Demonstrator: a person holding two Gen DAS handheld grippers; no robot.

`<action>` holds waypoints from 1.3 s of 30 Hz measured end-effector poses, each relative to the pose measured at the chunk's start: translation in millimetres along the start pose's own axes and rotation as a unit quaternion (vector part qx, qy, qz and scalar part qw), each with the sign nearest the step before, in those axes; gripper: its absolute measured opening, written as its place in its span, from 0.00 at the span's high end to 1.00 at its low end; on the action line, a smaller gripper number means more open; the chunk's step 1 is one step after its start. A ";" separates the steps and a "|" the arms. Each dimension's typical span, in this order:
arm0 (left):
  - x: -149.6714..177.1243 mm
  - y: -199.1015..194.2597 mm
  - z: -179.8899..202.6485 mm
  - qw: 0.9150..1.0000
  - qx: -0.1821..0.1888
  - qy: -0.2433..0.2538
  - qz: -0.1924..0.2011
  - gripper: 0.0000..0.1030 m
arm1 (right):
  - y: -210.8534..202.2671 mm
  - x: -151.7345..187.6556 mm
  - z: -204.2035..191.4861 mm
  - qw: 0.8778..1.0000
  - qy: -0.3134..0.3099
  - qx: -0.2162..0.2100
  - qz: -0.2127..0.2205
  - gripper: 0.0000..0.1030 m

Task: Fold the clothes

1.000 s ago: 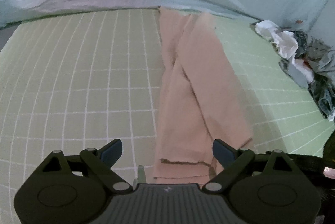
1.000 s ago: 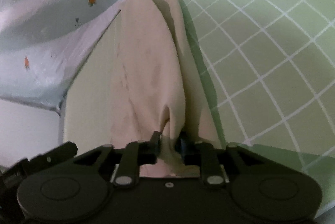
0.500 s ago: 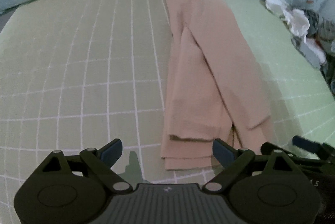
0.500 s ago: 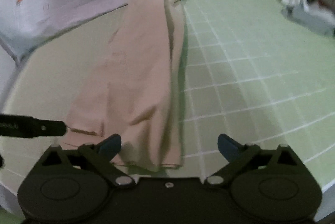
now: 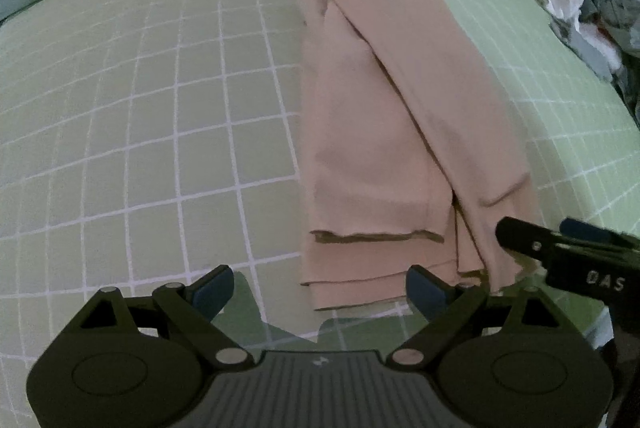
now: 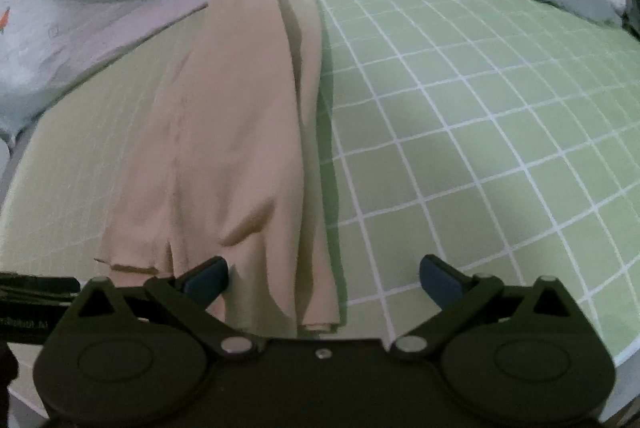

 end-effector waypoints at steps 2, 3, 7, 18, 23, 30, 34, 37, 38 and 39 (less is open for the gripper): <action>-1.8 1.6 2.8 1.000 0.002 0.009 0.001 0.17 | 2.6 -0.1 -5.3 1.000 -0.011 0.013 -0.009 0.00; -2.7 2.2 4.1 1.000 0.003 0.014 0.002 0.23 | 3.9 -0.3 -7.4 1.000 -0.016 0.020 -0.014 0.00; -6.9 2.8 9.3 0.999 0.001 0.041 0.010 0.50 | 5.5 -0.7 -13.9 0.999 -0.046 0.013 -0.023 0.04; -5.8 -0.5 -1.7 0.999 0.044 -0.021 0.001 0.90 | -12.8 5.8 -21.9 0.995 -0.052 -0.077 -0.030 0.79; 15.4 -28.8 2.1 0.997 0.074 -0.003 -0.016 0.90 | -38.3 21.9 -7.6 0.993 -0.033 -0.103 -0.054 0.83; 36.2 -76.8 -1.8 0.995 0.103 0.006 0.005 0.91 | -88.5 34.3 6.9 0.984 -0.005 -0.165 -0.061 0.83; 10.9 -101.1 4.3 0.993 0.095 0.017 0.062 0.91 | -101.6 5.8 7.4 0.981 -0.008 -0.194 -0.021 0.84; -15.4 -121.4 9.5 0.989 0.095 0.022 0.110 0.91 | -112.9 -24.3 11.5 0.975 0.006 -0.222 0.010 0.84; -25.1 -127.3 11.8 0.988 0.093 0.021 0.125 0.91 | -115.9 -35.8 13.6 0.972 0.016 -0.234 0.019 0.84; -34.9 -132.8 12.8 0.986 0.095 0.018 0.139 0.91 | -118.7 -47.4 15.7 0.968 0.026 -0.246 0.028 0.84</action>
Point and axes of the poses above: each gripper's, at about its wrist camera, not at the fingertips, and y roughly the way its jaws point, z to its right, x to its underside, the point moved 5 cm from there along y, roughly the way its jaws point, and after that the axes turned 3 degrees about -x, right-handed, at the moved point
